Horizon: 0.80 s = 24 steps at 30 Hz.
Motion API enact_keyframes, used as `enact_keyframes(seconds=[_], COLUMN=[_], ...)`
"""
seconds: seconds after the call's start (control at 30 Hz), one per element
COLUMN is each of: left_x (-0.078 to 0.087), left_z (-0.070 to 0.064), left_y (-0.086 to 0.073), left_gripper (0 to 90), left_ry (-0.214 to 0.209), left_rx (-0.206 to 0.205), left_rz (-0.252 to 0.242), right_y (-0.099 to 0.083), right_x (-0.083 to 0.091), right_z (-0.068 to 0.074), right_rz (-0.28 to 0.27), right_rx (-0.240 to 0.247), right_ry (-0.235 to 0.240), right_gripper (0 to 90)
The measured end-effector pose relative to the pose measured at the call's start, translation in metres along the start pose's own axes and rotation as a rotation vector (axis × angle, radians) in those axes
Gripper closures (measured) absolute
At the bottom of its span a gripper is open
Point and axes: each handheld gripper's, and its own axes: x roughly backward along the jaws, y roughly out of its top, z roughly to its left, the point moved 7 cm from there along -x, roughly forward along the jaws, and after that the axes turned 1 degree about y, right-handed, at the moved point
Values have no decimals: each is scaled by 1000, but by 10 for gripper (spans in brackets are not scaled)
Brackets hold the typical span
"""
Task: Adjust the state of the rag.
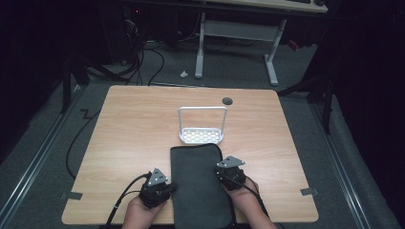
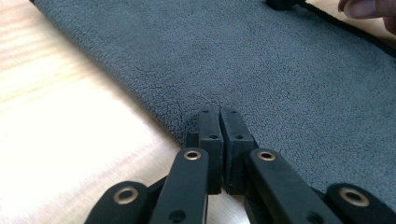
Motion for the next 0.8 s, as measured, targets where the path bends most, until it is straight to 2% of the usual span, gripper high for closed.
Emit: enact_keyframes(seconds=[0.17, 0.37, 0.5, 0.57, 0.63, 0.67, 0.73, 0.8], left_x=[7, 16, 17, 17, 15, 13, 8, 1], left_z=[-13, -22, -22, -15, -1, 7, 22, 35], left_y=[-8, -17, -15, -10, -2, 2, 12, 24], left_gripper=[882, 873, 832, 767, 696, 621, 597, 544], left_ry=[-11, -37, -54, -45, 0, 17, 28, 52], left_rx=[-23, -16, -6, 15, 54, 87, 141, 159], left_rz=[19, 42, 48, 23, -14, -31, -56, -69], right_y=[-13, -32, -34, -34, -34, -34, -34, -35], right_x=[13, 33, 34, 34, 33, 33, 33, 34], right_z=[8, 23, 23, 23, 24, 24, 24, 24], right_rz=[-18, -22, -39, -41, -47, -49, -51, -51], right_rx=[-4, 14, 1, 2, 9, 17, 20, 22], right_ry=[27, 64, 66, 64, 57, 54, 57, 57], right_gripper=[895, 876, 870, 865, 863, 863, 862, 860])
